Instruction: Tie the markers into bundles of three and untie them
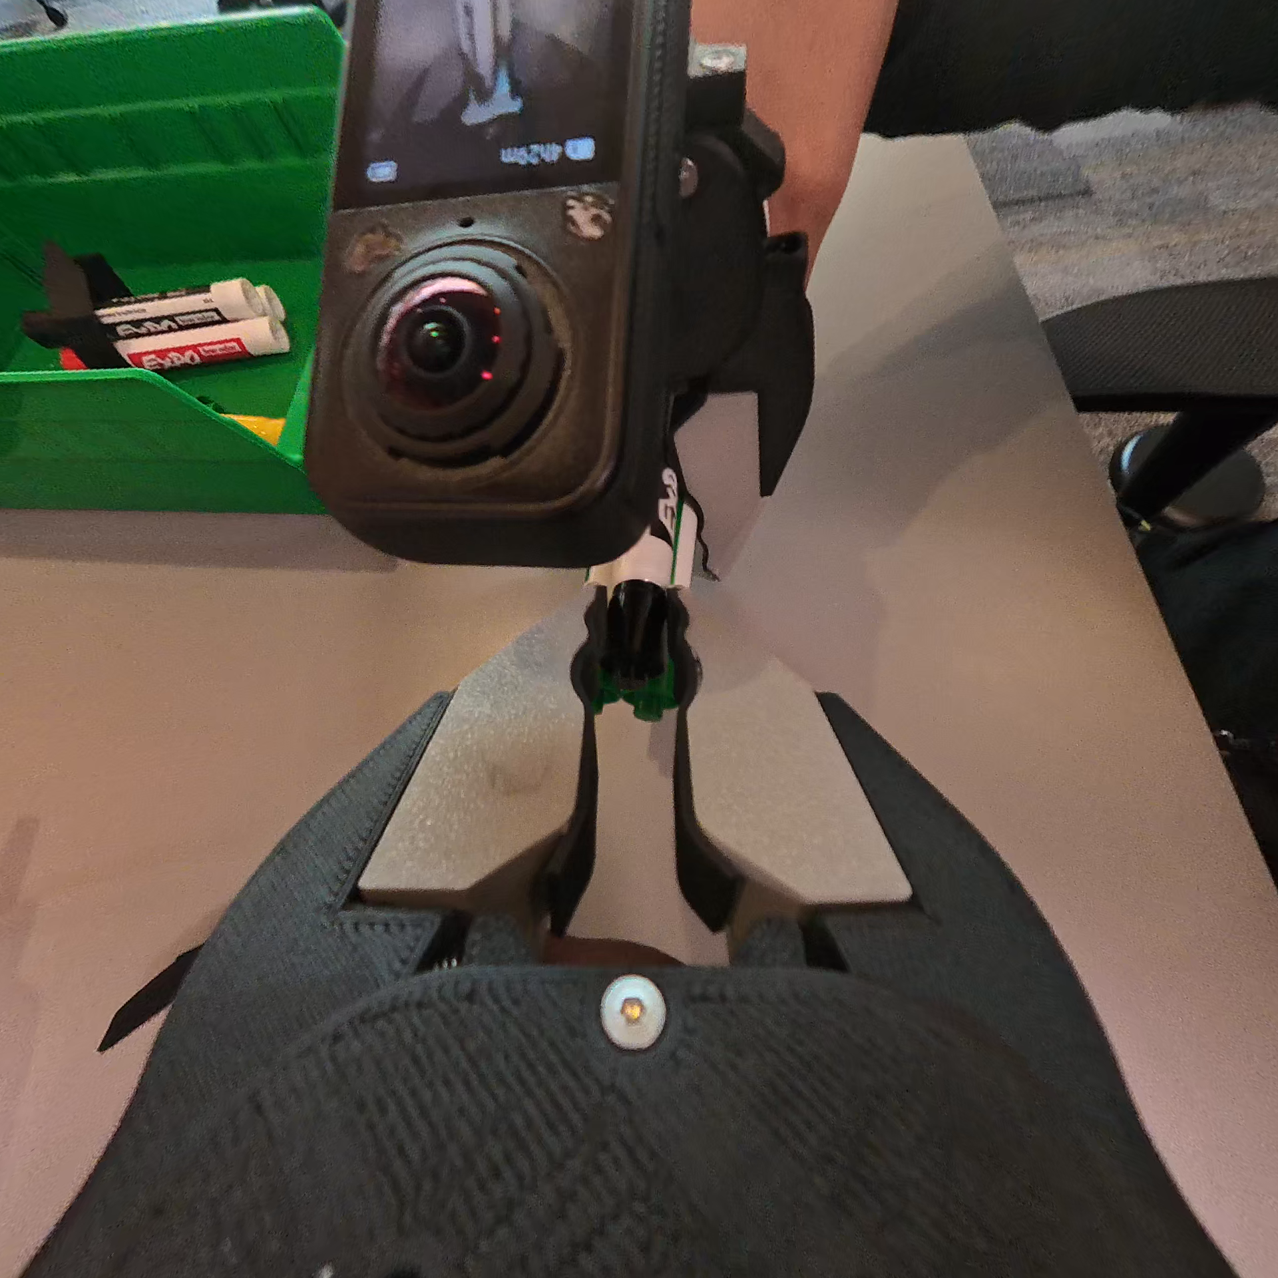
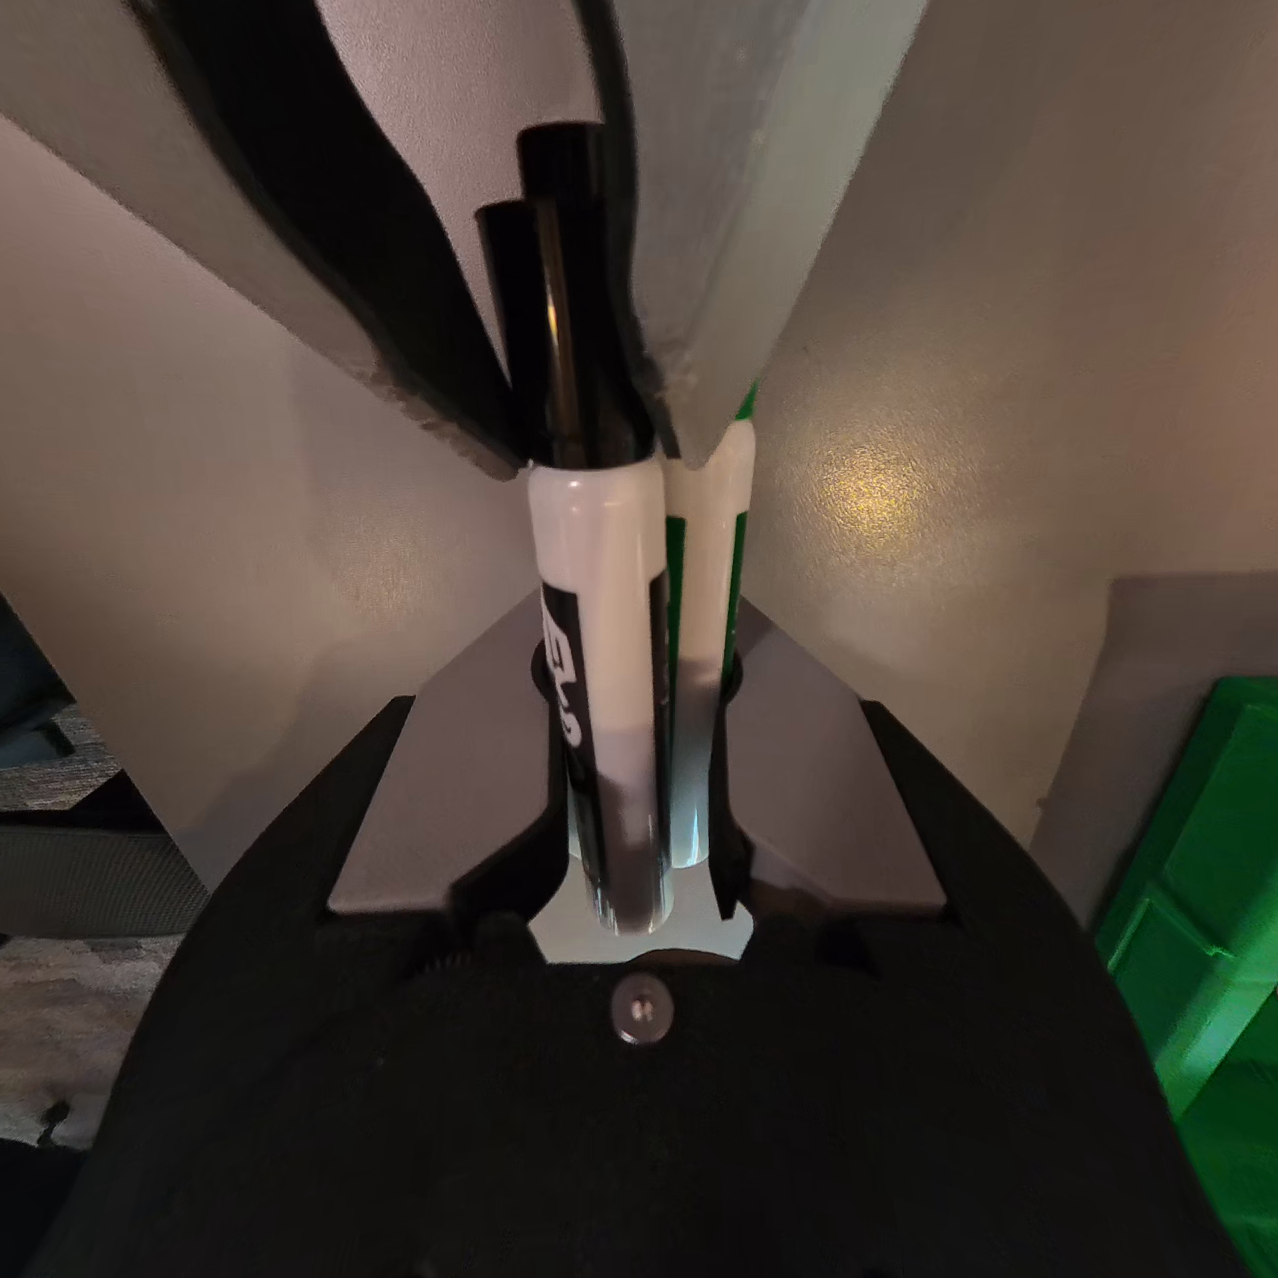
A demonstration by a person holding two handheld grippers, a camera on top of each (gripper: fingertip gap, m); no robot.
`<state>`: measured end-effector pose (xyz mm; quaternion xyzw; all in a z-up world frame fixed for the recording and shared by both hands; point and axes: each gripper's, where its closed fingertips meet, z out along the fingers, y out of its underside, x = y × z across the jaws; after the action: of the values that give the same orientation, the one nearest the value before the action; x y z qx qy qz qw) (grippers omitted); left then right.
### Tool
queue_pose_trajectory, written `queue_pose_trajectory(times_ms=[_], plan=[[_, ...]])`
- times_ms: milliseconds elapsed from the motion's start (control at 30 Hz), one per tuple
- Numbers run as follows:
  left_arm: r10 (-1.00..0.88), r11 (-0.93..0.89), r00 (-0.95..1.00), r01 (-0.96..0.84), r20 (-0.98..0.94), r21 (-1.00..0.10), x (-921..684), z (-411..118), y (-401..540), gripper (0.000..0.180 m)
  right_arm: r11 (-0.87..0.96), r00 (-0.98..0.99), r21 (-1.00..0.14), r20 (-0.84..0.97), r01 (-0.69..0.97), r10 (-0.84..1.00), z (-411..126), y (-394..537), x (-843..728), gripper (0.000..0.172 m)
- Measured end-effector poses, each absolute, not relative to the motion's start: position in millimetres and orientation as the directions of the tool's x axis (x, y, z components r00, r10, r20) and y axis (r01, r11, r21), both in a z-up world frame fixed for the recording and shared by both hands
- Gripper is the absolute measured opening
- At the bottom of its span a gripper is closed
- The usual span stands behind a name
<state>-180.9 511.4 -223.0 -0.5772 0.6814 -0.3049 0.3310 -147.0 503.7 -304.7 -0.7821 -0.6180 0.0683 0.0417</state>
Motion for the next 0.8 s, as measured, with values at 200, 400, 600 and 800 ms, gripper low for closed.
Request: queue_pose_trajectory(times_ms=[200,400,600,800], plan=[[-0.992,0.098,-0.121,-0.532,-0.039,-0.841,-183,-207,508,0.023,-0.227,0.22,-0.16,-0.061,0.961,0.974,-305,502,-146,0.018],[-0.995,0.098,-0.082,-0.605,-0.061,-0.79,-190,-233,525,0.018,-0.249,0.241,-0.203,-0.063,0.947,0.969,-305,508,-153,0.016],[-0.994,0.098,-0.104,-0.656,-0.039,-0.748,-196,-251,525,0.023,-0.26,0.251,-0.211,-0.067,0.942,0.966,-305,507,-152,0.016],[-0.993,0.109,-0.106,-0.69,-0.049,-0.716,-204,-257,528,0.031,-0.276,0.269,-0.233,-0.061,0.932,0.961,-305,508,-152,0.016]])
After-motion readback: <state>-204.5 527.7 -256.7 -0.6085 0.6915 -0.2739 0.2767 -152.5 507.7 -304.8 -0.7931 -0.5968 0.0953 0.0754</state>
